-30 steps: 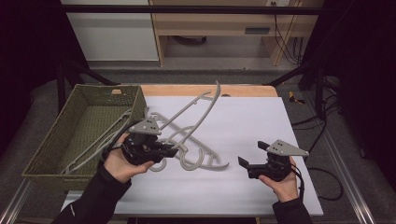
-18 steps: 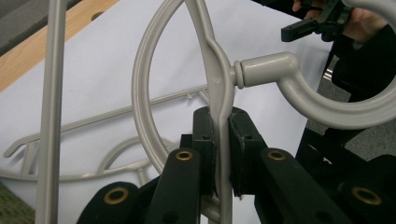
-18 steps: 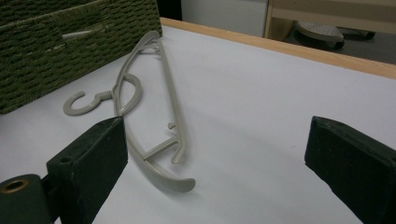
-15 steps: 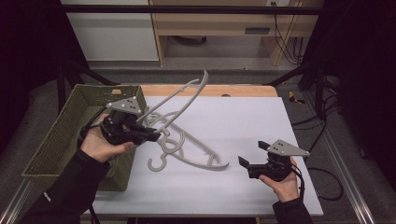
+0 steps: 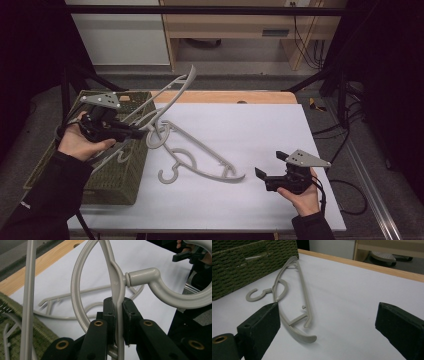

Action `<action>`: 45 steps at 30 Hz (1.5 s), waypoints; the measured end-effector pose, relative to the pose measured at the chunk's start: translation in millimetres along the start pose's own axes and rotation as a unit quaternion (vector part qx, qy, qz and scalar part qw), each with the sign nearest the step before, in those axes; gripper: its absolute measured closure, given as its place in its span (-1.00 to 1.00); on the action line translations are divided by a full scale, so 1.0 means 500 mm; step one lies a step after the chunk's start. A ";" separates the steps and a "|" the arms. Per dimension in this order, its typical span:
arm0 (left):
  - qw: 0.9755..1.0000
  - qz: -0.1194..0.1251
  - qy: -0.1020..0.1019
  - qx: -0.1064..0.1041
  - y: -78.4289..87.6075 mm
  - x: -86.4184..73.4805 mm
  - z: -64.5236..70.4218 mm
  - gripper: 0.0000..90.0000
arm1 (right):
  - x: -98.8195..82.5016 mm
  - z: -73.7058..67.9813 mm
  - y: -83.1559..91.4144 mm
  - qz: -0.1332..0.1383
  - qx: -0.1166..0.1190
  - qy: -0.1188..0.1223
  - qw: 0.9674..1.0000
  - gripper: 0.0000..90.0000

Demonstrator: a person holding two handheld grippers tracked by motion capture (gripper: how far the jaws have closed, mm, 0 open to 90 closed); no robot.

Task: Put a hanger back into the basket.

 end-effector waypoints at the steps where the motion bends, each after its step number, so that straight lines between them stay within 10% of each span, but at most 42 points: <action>1: 1.000 0.001 0.004 0.001 0.002 -0.005 -0.005 0.83 | 0.000 0.000 0.000 0.000 0.000 0.000 1.000 -0.87; 21: 0.998 -0.023 0.058 0.019 0.045 -0.129 -0.115 0.83 | -0.002 0.002 -0.002 -0.003 -0.002 0.002 1.000 -0.87; 45: 0.990 -0.062 0.119 0.034 0.039 -0.259 -0.157 0.83 | -0.003 0.003 -0.005 -0.005 -0.003 0.004 1.000 -0.87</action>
Point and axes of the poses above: each handheld gripper's, and its own axes: y roughly backward along the jaws, x roughly out of its top, z roughly to its right, the point moved 7 cm from there along -y, roughly forward along the jaws, and after that the axes turned 10 degrees about -y, right-handed, at the moved point
